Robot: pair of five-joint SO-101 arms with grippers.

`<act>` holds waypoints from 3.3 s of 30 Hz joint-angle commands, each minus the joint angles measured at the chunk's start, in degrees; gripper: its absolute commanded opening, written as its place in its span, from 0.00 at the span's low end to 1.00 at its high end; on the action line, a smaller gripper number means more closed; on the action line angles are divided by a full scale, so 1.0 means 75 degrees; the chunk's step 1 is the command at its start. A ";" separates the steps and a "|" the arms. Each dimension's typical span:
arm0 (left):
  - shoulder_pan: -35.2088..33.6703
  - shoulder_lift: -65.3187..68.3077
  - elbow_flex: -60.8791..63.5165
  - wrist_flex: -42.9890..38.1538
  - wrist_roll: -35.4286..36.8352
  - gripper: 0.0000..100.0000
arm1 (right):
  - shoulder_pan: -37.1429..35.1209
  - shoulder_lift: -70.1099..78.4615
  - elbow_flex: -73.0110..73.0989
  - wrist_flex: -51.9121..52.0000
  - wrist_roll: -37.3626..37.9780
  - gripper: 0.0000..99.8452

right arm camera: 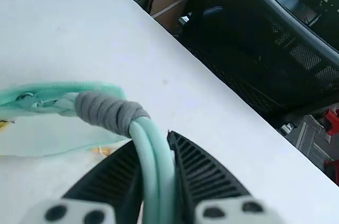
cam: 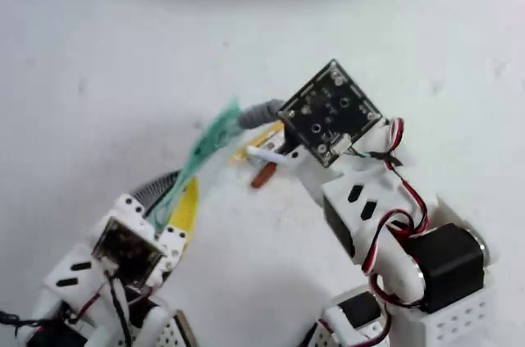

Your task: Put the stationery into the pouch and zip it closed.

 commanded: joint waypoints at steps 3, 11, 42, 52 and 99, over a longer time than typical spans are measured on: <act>0.0029 -0.0006 0.0105 -0.0352 -0.0047 0.02 | 0.0217 -0.0088 -0.0281 0.0018 0.0047 0.02; 0.0029 -0.0006 0.0094 -0.0328 -0.0047 0.02 | 0.0662 0.0006 -0.0270 -0.0240 -0.0141 0.02; 0.0029 -0.0006 -0.0352 0.0234 0.0000 0.02 | 0.1752 0.0967 -0.0316 -0.1002 -0.0434 0.02; 0.0006 -0.0006 -0.0105 -0.0492 0.0012 0.02 | 0.0158 0.0088 -0.0270 0.1037 0.0000 0.35; -0.2432 0.0018 -0.0270 -0.1395 0.1160 0.06 | 0.1319 0.4249 0.5240 -0.2303 0.5556 0.19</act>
